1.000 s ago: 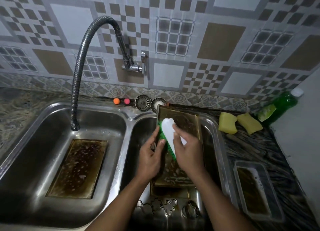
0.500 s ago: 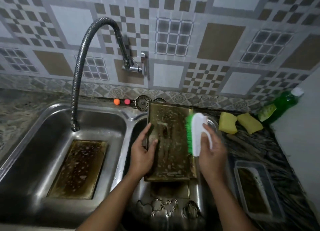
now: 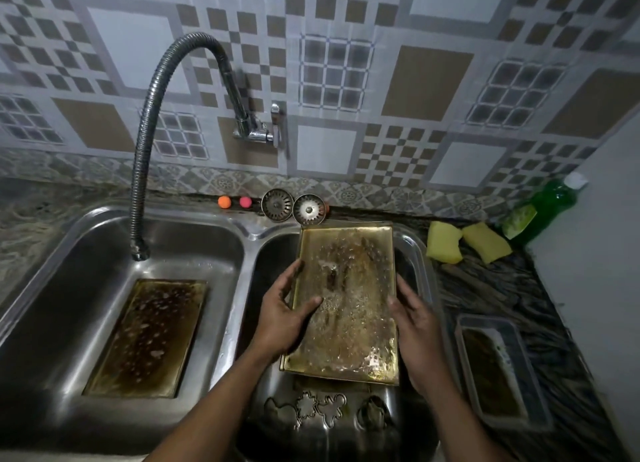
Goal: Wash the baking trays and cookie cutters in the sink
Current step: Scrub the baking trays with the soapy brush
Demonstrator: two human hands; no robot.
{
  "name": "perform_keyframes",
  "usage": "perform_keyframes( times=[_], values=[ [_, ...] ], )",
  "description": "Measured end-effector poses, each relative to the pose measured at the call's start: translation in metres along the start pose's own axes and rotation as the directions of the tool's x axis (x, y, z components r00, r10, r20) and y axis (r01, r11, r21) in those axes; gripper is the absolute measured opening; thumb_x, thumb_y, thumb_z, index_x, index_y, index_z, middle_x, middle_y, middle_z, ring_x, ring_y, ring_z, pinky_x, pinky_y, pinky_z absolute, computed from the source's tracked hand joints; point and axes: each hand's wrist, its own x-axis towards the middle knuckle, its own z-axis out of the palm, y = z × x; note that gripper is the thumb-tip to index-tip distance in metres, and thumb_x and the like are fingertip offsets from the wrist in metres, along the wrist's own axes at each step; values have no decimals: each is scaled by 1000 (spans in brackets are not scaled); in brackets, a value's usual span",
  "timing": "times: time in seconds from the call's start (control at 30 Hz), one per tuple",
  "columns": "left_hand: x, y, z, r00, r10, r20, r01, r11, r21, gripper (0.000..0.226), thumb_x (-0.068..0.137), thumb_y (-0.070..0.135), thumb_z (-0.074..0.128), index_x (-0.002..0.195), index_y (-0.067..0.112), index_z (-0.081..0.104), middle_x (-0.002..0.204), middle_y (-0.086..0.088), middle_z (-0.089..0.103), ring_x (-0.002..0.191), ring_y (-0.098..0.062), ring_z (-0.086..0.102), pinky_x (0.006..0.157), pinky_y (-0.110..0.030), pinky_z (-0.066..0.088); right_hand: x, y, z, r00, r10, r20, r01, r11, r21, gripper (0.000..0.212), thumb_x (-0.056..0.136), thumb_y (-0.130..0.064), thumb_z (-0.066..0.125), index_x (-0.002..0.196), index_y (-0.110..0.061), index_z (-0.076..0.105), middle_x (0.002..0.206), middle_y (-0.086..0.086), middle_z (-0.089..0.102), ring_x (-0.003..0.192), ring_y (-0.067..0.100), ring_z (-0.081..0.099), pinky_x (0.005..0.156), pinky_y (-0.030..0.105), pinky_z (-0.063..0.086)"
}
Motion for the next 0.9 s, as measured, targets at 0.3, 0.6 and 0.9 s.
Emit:
perform_keyframes(
  times=[0.3, 0.6, 0.9],
  values=[
    [-9, 31, 44, 960, 40, 278, 23, 975, -219, 63, 98, 43, 50, 153, 45, 18, 148, 19, 45, 134, 2, 45, 106, -24, 42, -3, -3, 26, 989, -124, 77, 138, 965, -222, 54, 90, -39, 65, 141, -38, 47, 135, -11, 59, 122, 6, 57, 101, 37, 51],
    [-1, 22, 25, 996, -57, -76, 37, 970, -240, 69, 100, 0, 49, 149, 43, 29, 140, 11, 57, 124, -3, 57, 105, -23, 45, -6, -14, 49, 975, -216, 44, 218, 919, -329, 36, 100, -20, 52, 136, -20, 57, 125, -16, 56, 107, -22, 50, 85, -5, 34],
    [-5, 24, 25, 994, -49, 97, 74, 958, -276, 52, 101, 11, 51, 149, 27, 40, 140, -4, 59, 127, -22, 58, 108, -44, 45, 47, -44, 47, 945, -251, -209, 165, 920, -356, 30, 98, -26, 57, 124, -16, 68, 123, -1, 68, 109, 6, 59, 85, 14, 40]
  ],
)
